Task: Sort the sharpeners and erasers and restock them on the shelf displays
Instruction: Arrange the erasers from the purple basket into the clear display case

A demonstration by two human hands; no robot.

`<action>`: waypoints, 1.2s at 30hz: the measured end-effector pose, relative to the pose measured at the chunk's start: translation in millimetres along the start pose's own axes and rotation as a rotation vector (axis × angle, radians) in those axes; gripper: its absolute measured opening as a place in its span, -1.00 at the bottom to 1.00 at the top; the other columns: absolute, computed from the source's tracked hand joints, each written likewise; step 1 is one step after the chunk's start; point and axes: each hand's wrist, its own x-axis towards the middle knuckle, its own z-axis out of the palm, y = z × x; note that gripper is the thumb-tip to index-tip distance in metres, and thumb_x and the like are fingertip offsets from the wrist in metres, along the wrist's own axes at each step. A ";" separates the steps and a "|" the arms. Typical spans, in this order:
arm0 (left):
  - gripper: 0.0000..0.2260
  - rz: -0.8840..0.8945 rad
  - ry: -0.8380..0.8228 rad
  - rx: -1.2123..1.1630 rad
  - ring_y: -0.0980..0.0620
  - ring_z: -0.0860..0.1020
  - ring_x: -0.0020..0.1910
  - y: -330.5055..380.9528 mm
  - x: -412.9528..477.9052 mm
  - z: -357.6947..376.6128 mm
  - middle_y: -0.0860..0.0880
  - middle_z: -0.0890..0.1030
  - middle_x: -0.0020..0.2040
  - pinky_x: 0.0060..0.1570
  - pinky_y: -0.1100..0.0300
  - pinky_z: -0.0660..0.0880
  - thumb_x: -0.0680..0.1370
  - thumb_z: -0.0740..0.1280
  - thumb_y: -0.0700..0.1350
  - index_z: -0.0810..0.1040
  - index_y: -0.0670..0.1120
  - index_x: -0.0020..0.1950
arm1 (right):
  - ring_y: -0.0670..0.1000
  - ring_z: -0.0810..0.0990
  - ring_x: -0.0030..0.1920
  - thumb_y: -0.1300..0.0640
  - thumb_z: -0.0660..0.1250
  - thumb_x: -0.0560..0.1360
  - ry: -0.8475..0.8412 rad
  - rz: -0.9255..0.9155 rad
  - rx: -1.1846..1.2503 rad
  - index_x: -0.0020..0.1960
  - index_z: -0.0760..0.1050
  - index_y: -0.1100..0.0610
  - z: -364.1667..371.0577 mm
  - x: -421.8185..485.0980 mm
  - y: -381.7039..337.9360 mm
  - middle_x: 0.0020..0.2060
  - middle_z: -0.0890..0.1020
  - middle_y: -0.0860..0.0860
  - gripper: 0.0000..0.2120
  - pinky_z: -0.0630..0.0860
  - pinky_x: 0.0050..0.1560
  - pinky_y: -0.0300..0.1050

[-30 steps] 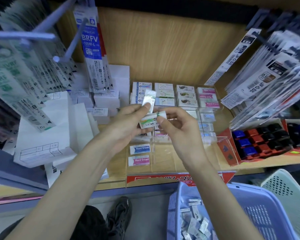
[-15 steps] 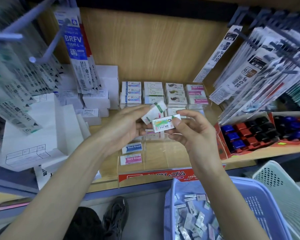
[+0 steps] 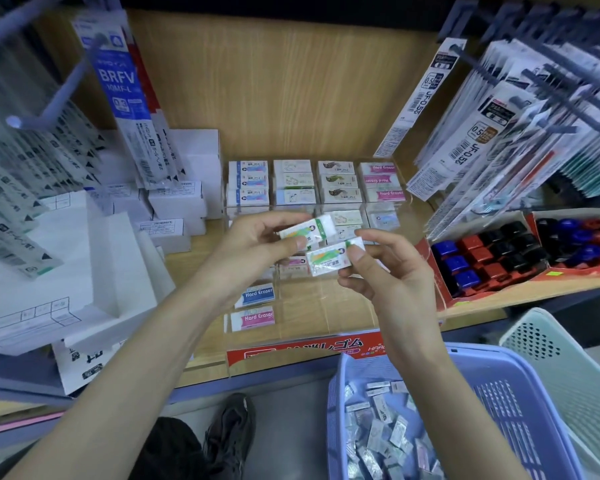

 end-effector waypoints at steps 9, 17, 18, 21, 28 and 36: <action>-0.76 -0.116 -0.207 0.122 0.03 0.64 -0.08 -11.7 -7.7 18.3 -0.02 0.65 0.03 -0.21 0.27 0.54 0.48 0.39 -0.17 0.57 -0.04 0.14 | -0.01 0.64 -0.33 0.29 0.37 0.47 0.031 0.049 -0.062 -0.03 0.51 0.20 -0.8 -6.2 18.5 -0.16 0.59 0.02 -0.90 0.51 -0.40 -0.22; -0.65 -0.203 -0.102 0.128 -0.05 0.62 -0.01 -11.7 -4.5 -2.1 -0.03 0.64 0.07 -0.09 0.19 0.60 0.43 0.44 -0.26 0.52 -0.04 0.18 | -0.01 0.47 0.13 -0.04 0.28 0.47 -0.414 -0.505 -0.964 0.26 0.49 0.08 -8.0 23.7 38.8 0.11 0.53 0.01 -0.60 0.37 0.15 -0.18; -0.63 -0.215 -0.093 0.106 -0.03 0.63 -0.02 -10.4 -4.0 -2.6 -0.05 0.64 0.06 -0.11 0.22 0.60 0.43 0.44 -0.27 0.51 -0.05 0.19 | 0.04 0.53 0.05 -0.02 0.28 0.46 -0.427 -0.516 -0.969 0.23 0.51 0.14 -6.1 28.3 38.4 0.04 0.58 0.05 -0.61 0.41 0.06 -0.14; -0.67 -0.239 0.036 0.035 0.06 0.66 -0.08 -4.9 -0.9 -8.0 -0.01 0.65 0.04 -0.10 0.23 0.60 0.47 0.40 -0.17 0.48 0.00 0.21 | 0.10 0.59 0.01 0.14 0.39 0.44 -0.386 -0.530 -0.966 0.20 0.55 0.20 -5.1 46.9 31.7 0.00 0.63 0.08 -0.65 0.41 -0.01 -0.26; -0.89 -0.240 0.390 -0.028 0.07 0.64 -0.12 -1.8 7.3 -24.7 -0.01 0.66 -0.04 -0.11 0.22 0.51 0.57 0.27 -0.19 0.56 -0.06 0.05 | 0.05 0.33 0.15 0.06 0.44 0.44 -0.464 -0.436 -1.241 0.24 0.54 0.13 -1.8 89.0 28.5 0.09 0.50 0.03 -0.60 0.26 0.17 -0.17; -0.88 -0.222 0.391 -0.027 0.13 0.62 -0.21 -0.1 6.1 -31.2 0.02 0.66 -0.13 -0.21 0.28 0.48 0.57 0.26 -0.21 0.58 -0.06 0.01 | 0.03 0.27 0.15 0.07 0.34 0.51 -0.655 -0.295 -1.310 0.35 0.43 0.02 12.5 90.9 20.0 0.02 0.53 -0.09 -0.59 0.21 0.24 -0.05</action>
